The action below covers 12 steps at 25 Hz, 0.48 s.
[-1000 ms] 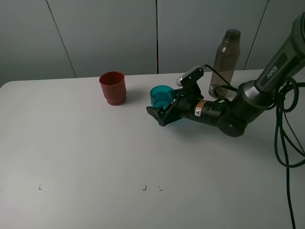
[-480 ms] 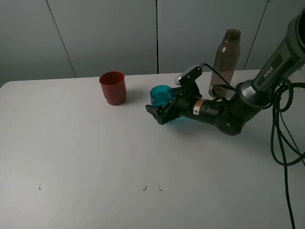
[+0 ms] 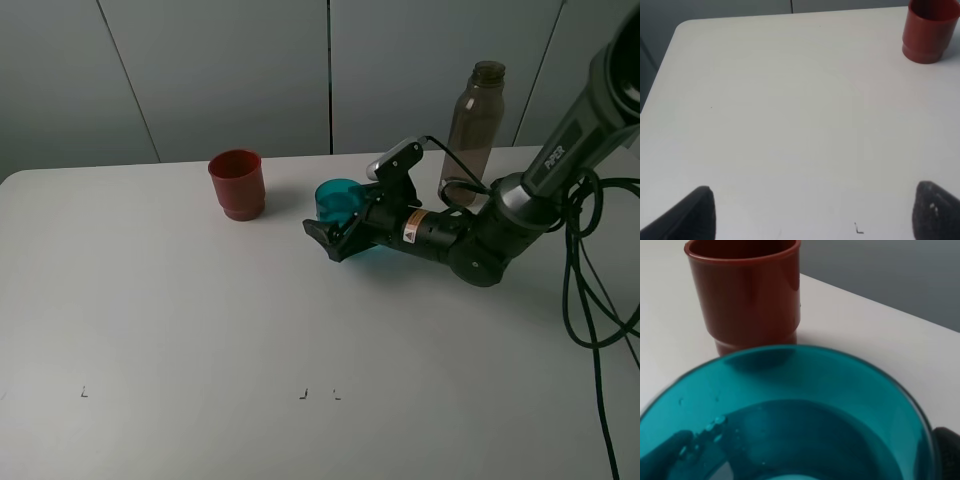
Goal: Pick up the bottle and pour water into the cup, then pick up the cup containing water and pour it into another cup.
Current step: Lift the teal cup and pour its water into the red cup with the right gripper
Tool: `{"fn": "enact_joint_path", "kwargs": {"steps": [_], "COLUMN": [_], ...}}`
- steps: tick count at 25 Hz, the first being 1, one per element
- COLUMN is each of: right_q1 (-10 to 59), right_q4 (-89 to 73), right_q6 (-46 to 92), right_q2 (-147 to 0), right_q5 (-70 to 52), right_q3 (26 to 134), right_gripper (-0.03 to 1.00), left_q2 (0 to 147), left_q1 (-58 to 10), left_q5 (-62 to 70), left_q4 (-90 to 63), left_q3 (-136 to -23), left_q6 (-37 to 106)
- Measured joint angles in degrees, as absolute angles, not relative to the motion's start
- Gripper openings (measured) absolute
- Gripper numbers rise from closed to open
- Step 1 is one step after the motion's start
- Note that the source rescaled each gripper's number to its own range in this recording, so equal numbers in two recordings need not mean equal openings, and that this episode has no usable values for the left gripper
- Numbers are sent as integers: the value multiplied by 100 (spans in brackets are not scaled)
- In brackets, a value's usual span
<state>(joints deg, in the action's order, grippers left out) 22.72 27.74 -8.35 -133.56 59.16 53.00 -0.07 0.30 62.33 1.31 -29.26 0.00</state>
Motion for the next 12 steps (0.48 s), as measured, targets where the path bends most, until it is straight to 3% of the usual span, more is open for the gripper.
{"fn": "enact_joint_path", "kwargs": {"steps": [8,9,10,11,12], "right_q1": [2272,2272,2272,2272,2272], "right_q4": [2774,2774,2774,2774,2774], "right_q6": [-825,-825,-825,-825,-825], "right_q2": [-13356,-13356,-13356,-13356,-13356], "right_q5": [5916,5916,5916,5916,5927], "right_q3": [5300,5300,5300,5300,5300], "right_gripper": [99,92,75,54,22], "left_q2": [-7,-7,-7,-7,-7], "left_q1": [30,30,30,30,30], "left_q5": [6233,6233,6233,6233,6233], "left_q4": [131,131,131,131,131], "left_q3": [-2926,-2926,-2926,-2926,-2926], "left_q6": [0,0,0,0,0]}}
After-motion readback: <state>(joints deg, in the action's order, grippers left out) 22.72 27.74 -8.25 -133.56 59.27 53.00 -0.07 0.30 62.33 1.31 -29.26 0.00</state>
